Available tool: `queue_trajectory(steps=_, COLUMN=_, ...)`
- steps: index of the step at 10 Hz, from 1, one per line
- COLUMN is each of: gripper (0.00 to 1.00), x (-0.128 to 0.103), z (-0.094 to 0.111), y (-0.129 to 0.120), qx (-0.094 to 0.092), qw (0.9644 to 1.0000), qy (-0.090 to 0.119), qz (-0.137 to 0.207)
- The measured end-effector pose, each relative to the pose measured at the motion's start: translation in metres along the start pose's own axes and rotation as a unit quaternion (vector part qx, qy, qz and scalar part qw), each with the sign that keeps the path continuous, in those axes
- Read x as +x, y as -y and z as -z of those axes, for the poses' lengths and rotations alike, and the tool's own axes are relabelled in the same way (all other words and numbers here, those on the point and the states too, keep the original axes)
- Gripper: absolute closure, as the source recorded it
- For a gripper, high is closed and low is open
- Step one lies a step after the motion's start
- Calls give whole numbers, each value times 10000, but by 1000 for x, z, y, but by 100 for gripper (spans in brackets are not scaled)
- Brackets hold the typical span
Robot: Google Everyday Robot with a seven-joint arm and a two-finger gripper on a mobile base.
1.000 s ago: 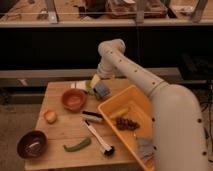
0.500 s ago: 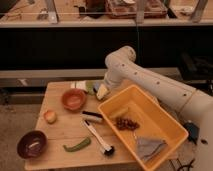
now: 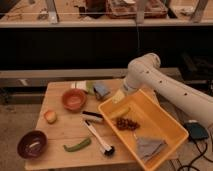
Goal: Place grapes in purple bowl
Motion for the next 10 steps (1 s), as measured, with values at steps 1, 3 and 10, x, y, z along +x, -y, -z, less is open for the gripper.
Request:
queue_trajectory(steps=1, gripper=20, x=0, z=0, y=0, qx=3, qw=10000, qy=-1, qz=-1)
queue_trajectory(steps=3, gripper=20, x=-1, z=-2, y=0, qx=19, qw=10000, qy=2, qz=73)
queue_trajectory(steps=10, gripper=20, x=-76, z=-29, y=35, qx=86, qw=9884, qy=-174, qz=1506)
